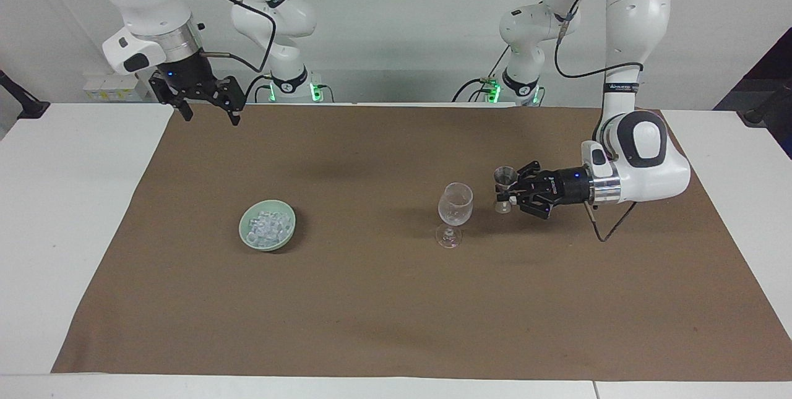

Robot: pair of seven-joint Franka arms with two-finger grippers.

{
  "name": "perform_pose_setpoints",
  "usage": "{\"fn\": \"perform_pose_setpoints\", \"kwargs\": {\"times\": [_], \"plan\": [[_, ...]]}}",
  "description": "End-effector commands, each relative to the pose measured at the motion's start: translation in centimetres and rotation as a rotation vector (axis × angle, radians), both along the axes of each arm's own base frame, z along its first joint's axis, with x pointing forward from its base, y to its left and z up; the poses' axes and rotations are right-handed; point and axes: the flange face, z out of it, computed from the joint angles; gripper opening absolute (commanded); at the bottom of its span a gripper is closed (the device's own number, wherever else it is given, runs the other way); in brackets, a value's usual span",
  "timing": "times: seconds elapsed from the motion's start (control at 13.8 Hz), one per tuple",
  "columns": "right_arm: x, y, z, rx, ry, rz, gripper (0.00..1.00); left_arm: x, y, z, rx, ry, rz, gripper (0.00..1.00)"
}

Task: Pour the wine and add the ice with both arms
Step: 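Lift the silver cup with the left gripper toward the clear glass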

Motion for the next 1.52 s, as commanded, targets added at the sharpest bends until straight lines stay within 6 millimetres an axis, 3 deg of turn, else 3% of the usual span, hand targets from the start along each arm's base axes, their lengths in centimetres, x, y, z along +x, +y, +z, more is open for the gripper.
{"fn": "perform_pose_setpoints", "kwargs": {"times": [0.0, 0.29, 0.73, 1.02, 1.45], "plan": [[0.2, -0.3, 0.1, 0.017, -0.007, 0.02, 1.0, -1.1, -0.8, 1.2, 0.065, 0.014, 0.017, 0.0], [0.2, -0.3, 0.1, 0.017, -0.008, 0.02, 1.0, -1.2, -0.7, 2.5, 0.136, -0.012, 0.023, 0.0], [0.3, -0.3, 0.1, 0.017, -0.007, 0.018, 1.0, -2.0, -2.8, 3.3, 0.216, 0.022, 0.067, 0.0], [0.2, -0.3, 0.1, 0.017, -0.008, 0.02, 1.0, -2.6, -2.7, 2.7, 0.259, 0.03, 0.092, 0.0], [0.2, -0.3, 0.1, 0.017, -0.008, 0.02, 1.0, -3.0, -3.9, 4.9, 0.37, 0.077, 0.137, 0.0]]}}
